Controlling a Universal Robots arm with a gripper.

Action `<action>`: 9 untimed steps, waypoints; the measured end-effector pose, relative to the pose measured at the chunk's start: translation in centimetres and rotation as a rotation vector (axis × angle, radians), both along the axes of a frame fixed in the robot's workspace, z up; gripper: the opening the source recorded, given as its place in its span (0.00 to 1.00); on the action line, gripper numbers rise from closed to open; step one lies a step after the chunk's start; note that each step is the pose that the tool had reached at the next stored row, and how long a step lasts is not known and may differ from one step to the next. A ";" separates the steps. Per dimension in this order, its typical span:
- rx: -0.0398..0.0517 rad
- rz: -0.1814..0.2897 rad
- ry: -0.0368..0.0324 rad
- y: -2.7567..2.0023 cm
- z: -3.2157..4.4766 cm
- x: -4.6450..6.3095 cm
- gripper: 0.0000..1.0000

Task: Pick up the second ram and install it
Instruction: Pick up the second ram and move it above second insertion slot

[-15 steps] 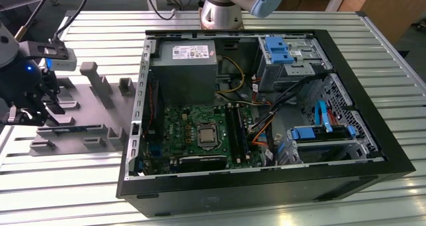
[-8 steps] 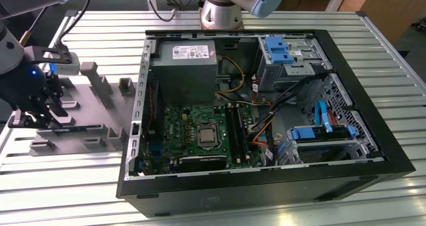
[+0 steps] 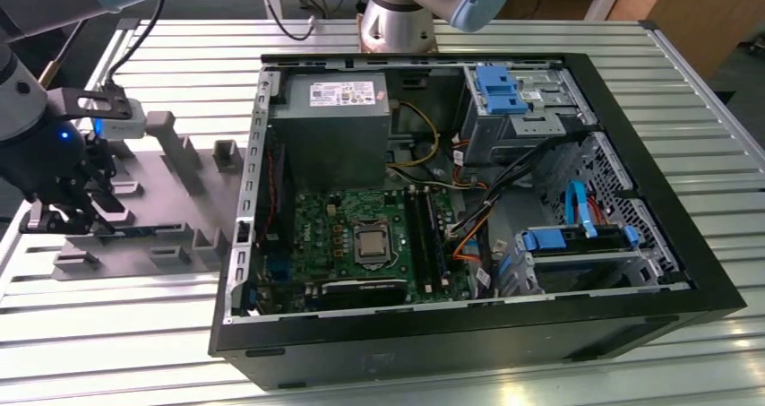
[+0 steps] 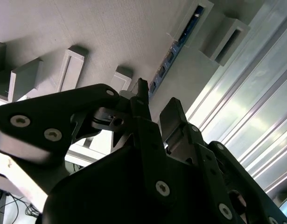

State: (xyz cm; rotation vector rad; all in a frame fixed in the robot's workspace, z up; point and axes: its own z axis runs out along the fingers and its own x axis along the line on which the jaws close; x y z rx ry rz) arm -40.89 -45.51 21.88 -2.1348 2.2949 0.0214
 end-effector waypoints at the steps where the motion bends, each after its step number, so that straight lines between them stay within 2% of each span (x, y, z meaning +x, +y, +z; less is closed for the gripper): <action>1: 0.0000 0.000 -0.0001 0.00 0.00 0.0 0.38; 5: 0.0000 0.000 -0.0034 -0.03 -0.19 0.0 0.38; 9: 0.0000 0.000 -0.0111 -0.03 -0.64 0.0 0.38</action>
